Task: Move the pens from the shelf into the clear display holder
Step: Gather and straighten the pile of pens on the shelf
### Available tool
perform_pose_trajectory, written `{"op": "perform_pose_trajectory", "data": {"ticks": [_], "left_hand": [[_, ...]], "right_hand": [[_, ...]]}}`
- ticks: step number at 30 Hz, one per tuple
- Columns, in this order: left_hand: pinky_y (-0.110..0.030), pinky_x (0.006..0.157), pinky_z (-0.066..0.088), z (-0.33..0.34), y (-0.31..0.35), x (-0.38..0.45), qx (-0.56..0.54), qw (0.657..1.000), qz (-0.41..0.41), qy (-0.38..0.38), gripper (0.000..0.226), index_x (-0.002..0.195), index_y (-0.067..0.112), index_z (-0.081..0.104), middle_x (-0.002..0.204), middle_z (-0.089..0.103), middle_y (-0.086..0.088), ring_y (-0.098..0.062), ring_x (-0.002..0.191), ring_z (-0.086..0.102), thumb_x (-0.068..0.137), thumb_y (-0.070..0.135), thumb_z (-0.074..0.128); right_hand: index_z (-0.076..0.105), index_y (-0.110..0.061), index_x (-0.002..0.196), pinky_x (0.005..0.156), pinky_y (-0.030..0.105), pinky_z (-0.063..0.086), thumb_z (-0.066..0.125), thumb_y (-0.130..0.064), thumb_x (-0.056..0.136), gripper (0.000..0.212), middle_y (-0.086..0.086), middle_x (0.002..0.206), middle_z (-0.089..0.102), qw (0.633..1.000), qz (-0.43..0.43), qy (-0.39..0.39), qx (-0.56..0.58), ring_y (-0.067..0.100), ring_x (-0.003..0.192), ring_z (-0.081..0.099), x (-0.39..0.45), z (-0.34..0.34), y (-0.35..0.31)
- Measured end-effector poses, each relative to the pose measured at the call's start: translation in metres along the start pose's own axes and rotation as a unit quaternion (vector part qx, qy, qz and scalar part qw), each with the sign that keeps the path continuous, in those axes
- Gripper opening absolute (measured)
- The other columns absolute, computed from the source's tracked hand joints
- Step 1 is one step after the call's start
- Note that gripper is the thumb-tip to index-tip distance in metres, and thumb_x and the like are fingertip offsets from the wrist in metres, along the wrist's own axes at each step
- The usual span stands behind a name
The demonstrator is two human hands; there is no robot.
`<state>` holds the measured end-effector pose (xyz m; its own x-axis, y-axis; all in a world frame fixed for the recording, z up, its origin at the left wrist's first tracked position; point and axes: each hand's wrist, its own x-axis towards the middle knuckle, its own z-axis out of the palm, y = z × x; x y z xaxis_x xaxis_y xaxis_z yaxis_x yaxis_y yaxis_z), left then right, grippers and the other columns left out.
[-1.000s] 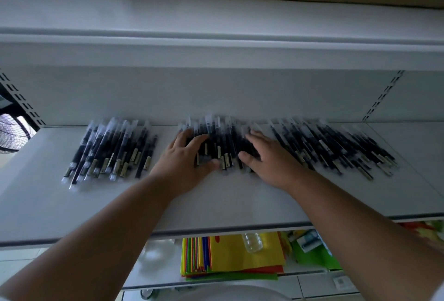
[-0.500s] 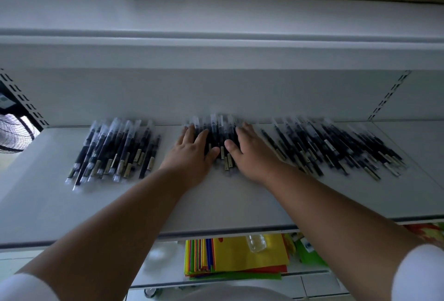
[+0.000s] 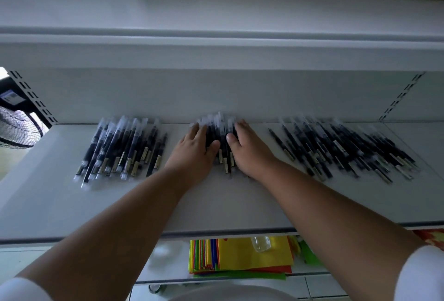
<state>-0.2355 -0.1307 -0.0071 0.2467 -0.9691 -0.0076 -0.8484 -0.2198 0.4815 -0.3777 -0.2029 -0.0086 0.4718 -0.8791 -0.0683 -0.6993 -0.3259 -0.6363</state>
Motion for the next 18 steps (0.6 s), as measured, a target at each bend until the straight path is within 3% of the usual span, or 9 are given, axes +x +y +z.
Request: {"op": "perform_pose_trajectory", "data": {"ticks": [2,6,11,18], "left_hand": [[-0.032,0.119,0.012,0.001,-0.001,0.0,0.003,1.0,0.002,-0.004,0.064,0.157,0.016,0.015,0.165,0.01,-0.006,-0.023,0.151,0.011,0.103,0.047,0.032],[-0.033,0.119,0.016,0.0,-0.003,0.001,-0.018,1.0,-0.001,0.006,0.062,0.156,0.018,0.02,0.164,0.014,-0.003,-0.02,0.15,0.014,0.103,0.048,0.033],[-0.033,0.118,0.019,0.002,-0.002,-0.002,-0.045,0.998,-0.018,0.027,0.062,0.154,0.017,0.027,0.163,0.018,-0.005,-0.021,0.149,0.019,0.102,0.05,0.034],[-0.038,0.118,0.024,-0.001,-0.008,-0.004,-0.054,0.997,-0.014,0.044,0.06,0.152,0.018,0.031,0.161,0.024,-0.007,-0.026,0.147,0.025,0.101,0.048,0.036]], "right_hand": [[0.022,-0.009,0.154,0.122,0.032,0.01,0.032,-0.036,0.106,0.056,0.005,0.164,0.009,1.0,-0.011,0.0,0.003,0.019,0.151,0.009,0.001,0.002,-0.001],[0.024,-0.011,0.154,0.115,0.021,0.005,0.032,-0.035,0.106,0.055,0.003,0.164,0.012,0.999,-0.005,-0.006,0.043,0.014,0.15,0.01,0.0,-0.004,0.001],[0.027,-0.016,0.154,0.121,0.028,0.012,0.035,-0.035,0.106,0.052,0.0,0.163,0.018,0.998,-0.013,-0.009,0.061,0.014,0.149,0.016,0.001,-0.01,0.002],[0.024,-0.013,0.154,0.117,0.028,0.018,0.042,-0.041,0.103,0.061,0.002,0.162,0.02,0.999,-0.041,0.03,0.015,0.016,0.148,0.021,-0.014,-0.016,-0.006]]}}
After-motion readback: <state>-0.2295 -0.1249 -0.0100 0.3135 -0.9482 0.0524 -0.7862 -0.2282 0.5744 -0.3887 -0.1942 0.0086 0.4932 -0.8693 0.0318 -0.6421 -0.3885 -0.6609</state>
